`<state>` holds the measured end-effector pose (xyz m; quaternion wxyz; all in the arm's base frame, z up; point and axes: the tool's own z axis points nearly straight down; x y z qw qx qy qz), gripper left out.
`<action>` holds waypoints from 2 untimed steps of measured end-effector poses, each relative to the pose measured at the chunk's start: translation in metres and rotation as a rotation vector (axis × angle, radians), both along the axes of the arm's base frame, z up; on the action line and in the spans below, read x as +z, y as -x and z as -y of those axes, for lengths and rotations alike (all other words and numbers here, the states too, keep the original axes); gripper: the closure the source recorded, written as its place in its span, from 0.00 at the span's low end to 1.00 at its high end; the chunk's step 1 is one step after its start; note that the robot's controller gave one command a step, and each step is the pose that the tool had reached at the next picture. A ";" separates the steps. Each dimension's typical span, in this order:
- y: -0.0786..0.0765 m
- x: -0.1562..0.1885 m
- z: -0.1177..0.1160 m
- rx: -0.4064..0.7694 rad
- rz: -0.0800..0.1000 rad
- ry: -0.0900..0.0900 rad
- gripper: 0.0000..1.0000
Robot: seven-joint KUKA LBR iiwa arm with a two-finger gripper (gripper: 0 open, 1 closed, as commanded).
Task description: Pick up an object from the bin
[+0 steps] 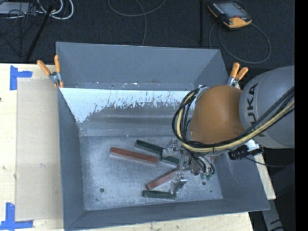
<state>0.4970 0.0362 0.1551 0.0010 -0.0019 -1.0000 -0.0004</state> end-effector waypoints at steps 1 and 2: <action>0.000 0.000 0.000 0.000 0.000 0.000 0.00; 0.012 -0.081 0.013 0.001 0.010 -0.001 1.00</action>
Offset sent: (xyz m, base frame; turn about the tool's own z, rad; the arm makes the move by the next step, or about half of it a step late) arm -0.0154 -0.0134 -0.0851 -0.0042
